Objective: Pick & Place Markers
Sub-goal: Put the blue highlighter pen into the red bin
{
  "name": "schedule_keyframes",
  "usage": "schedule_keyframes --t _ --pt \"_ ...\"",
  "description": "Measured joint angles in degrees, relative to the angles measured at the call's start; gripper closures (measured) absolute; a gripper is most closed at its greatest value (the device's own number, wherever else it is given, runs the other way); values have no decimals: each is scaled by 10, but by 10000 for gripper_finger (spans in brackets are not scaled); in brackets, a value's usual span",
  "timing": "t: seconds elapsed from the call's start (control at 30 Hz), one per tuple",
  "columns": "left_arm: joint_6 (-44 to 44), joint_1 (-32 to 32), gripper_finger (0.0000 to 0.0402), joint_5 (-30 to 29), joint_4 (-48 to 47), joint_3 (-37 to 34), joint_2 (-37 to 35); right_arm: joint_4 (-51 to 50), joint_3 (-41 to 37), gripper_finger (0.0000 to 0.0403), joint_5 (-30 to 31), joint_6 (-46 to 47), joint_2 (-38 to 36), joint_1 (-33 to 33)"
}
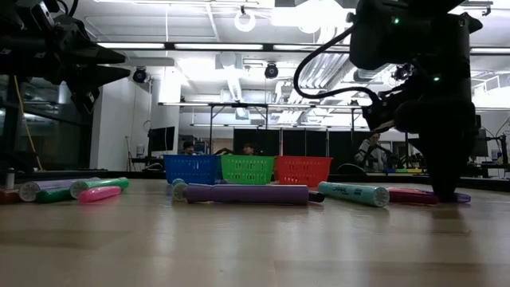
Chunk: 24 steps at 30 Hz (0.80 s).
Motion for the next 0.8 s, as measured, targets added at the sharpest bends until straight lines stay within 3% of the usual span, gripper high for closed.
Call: schedule_keyframes --t 0.23,0.8 --pt "0 0 286 0 0 0 0 -2 0 377 -6 13 0 0" --pt "0 0 286 0 0 0 0 -20 9 378 -15 11 -7 -1"
